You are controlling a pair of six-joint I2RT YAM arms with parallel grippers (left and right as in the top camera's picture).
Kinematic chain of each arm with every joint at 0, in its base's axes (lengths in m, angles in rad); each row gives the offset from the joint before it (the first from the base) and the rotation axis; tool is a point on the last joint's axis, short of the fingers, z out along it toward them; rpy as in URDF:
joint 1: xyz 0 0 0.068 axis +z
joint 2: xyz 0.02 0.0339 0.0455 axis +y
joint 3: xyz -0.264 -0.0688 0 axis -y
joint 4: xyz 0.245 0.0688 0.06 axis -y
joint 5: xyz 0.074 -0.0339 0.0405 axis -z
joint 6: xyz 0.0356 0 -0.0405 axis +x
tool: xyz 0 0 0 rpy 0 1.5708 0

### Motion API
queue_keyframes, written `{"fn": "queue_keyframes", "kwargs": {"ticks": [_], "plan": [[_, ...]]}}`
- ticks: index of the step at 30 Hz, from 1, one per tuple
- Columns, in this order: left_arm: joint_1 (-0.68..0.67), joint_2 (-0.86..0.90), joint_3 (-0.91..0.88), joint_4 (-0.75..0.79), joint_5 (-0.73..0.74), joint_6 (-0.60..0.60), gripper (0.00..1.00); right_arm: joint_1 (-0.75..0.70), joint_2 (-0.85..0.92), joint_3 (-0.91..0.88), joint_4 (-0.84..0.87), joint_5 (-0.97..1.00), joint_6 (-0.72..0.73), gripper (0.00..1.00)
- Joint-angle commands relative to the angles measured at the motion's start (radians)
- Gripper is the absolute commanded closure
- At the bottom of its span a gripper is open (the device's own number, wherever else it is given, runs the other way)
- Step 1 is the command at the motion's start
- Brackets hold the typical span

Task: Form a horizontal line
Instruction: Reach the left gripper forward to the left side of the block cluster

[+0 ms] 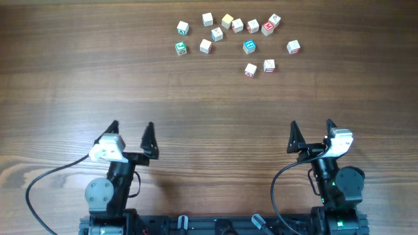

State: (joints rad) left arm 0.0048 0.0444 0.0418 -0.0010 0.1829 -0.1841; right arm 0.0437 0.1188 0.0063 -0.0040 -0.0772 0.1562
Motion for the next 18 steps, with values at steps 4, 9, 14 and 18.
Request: {"fn": "queue_keyframes", "kwargs": {"ticks": [4, 9, 14, 18], "plan": [[-0.006, 0.009, 0.238, -0.077, 0.134, 0.013, 0.0, -0.005, 0.004, 0.001, 0.002, 0.018, 0.002, 0.0], [-0.006, 0.153, 0.417, -0.098, 0.134, 0.013, 0.0, -0.005, 0.004, 0.001, 0.002, 0.018, 0.002, 0.0], [-0.006, 0.423, 0.646, -0.098, 0.135, 0.013, 0.0, -0.005, 0.004, 0.001, 0.002, 0.019, 0.002, 0.0], [-0.006, 0.656, 0.888, -0.113, 0.135, 0.013, 0.0, -0.005, 0.004, 0.001, 0.002, 0.018, 0.002, 0.0]]}}
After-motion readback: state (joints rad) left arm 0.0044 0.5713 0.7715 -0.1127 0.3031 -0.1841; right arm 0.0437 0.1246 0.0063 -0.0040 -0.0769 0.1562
